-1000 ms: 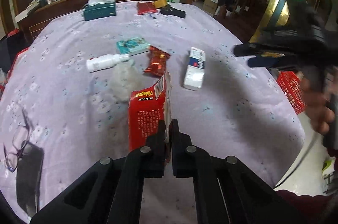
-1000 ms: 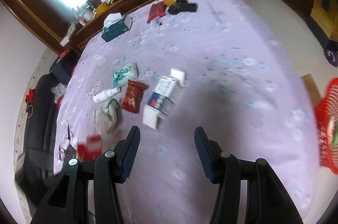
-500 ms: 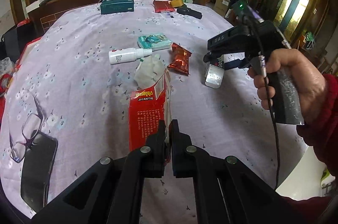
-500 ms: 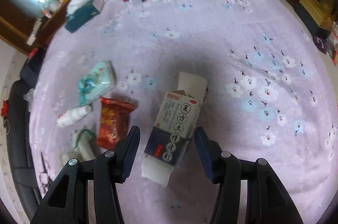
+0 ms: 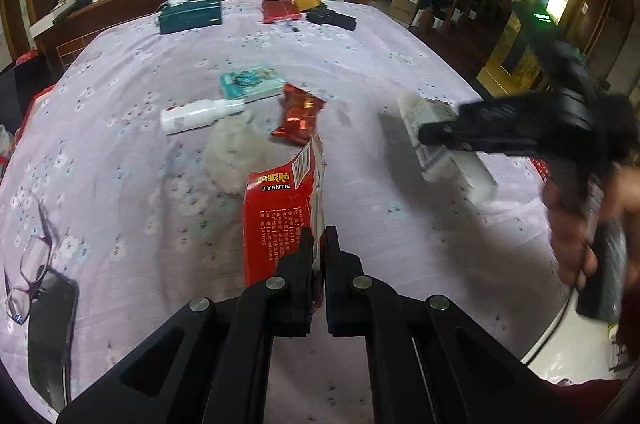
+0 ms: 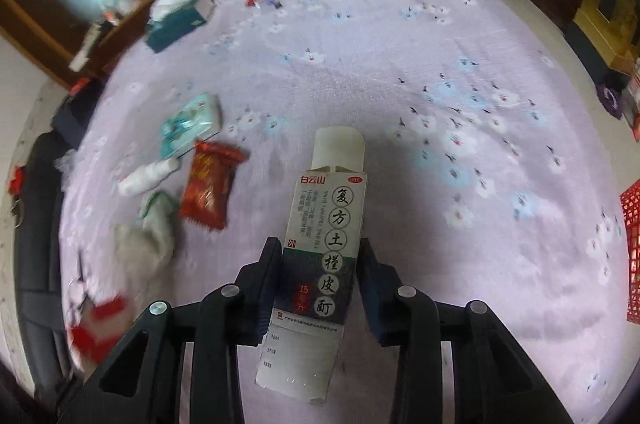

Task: Collect trash
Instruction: 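Carry the red box and white medicine box over the red wastebasket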

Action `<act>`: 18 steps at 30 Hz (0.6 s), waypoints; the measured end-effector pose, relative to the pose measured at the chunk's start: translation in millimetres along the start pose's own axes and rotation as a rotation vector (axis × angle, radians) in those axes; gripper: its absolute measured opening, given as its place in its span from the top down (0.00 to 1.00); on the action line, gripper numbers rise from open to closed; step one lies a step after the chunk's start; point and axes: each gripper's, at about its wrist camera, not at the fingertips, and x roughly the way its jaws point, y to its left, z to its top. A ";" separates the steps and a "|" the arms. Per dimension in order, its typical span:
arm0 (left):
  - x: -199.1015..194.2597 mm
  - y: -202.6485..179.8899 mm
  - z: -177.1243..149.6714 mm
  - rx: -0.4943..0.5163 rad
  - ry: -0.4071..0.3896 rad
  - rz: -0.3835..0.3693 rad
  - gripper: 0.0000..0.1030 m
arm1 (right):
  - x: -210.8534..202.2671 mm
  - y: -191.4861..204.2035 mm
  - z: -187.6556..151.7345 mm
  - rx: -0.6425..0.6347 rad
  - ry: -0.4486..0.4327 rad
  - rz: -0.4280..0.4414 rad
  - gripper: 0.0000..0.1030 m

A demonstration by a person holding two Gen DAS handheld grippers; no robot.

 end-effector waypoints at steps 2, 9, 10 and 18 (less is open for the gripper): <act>3.1 -7.9 1.5 0.004 0.005 -0.005 0.96 | -15.9 -4.3 -13.1 -0.015 -0.024 0.009 0.62; 9.3 -41.6 6.2 0.024 0.012 -0.014 0.96 | -54.1 -30.6 -52.4 -0.014 -0.055 0.035 0.61; 9.5 -45.5 6.8 0.023 0.013 -0.016 0.96 | -56.6 -33.7 -54.9 -0.013 -0.059 0.033 0.61; 6.0 -78.0 11.0 0.032 0.008 -0.039 0.96 | -82.3 -57.8 -74.0 0.000 -0.079 0.041 0.61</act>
